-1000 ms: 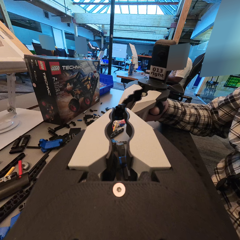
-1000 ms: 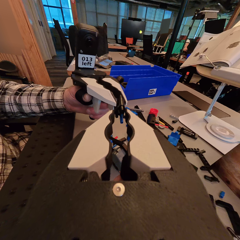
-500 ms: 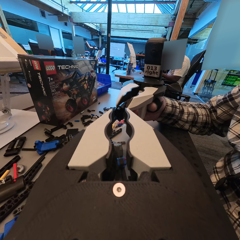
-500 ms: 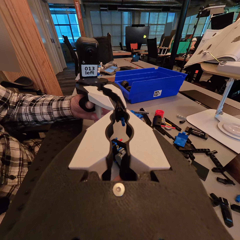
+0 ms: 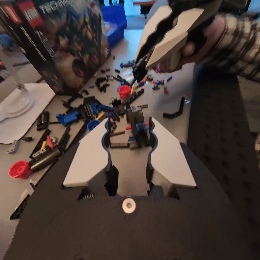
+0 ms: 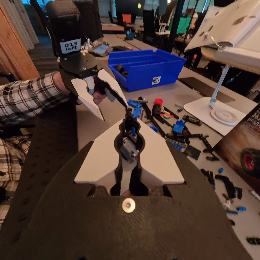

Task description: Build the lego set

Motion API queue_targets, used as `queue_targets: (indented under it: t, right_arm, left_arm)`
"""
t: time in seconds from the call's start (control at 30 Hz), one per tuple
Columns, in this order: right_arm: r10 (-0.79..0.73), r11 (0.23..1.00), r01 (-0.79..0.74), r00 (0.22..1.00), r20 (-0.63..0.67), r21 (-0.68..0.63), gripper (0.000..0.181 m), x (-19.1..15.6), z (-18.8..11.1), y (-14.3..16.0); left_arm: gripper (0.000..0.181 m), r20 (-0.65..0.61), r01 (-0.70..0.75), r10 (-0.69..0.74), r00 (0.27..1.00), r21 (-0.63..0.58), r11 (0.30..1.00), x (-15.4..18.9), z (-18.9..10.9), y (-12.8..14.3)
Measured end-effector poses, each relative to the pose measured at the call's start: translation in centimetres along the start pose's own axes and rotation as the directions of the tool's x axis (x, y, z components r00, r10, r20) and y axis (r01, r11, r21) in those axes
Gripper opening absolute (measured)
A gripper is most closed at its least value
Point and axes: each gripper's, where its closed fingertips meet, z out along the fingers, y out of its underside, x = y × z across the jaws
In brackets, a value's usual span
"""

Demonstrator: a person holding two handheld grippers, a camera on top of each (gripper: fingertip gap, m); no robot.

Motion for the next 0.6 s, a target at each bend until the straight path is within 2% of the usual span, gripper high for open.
queue_targets:
  t: [0.2, 0.4, 0.6]
  right_arm:
    - [0.013, 0.994, -0.018, 0.999, -0.051, -0.111, 0.011, -2.2, 0.8, 3.1]
    - [0.017, 0.986, -0.035, 0.993, -0.113, -0.162, 0.01, -2.3, 1.8, 4.8]
    - [0.033, 0.989, -0.049, 0.992, -0.12, -0.136, 0.011, -2.4, 1.7, 5.0]
  left_arm:
    - [0.046, -0.052, -0.012, 0.004, 0.999, -0.144, 0.99, 1.0, 1.9, 2.9]
    - [0.036, -0.094, -0.02, 0.003, 0.996, -0.181, 0.983, 3.1, 3.3, 3.3]
    - [0.035, -0.098, -0.008, -0.009, 0.995, -0.178, 0.984, 3.2, 3.8, 3.3]
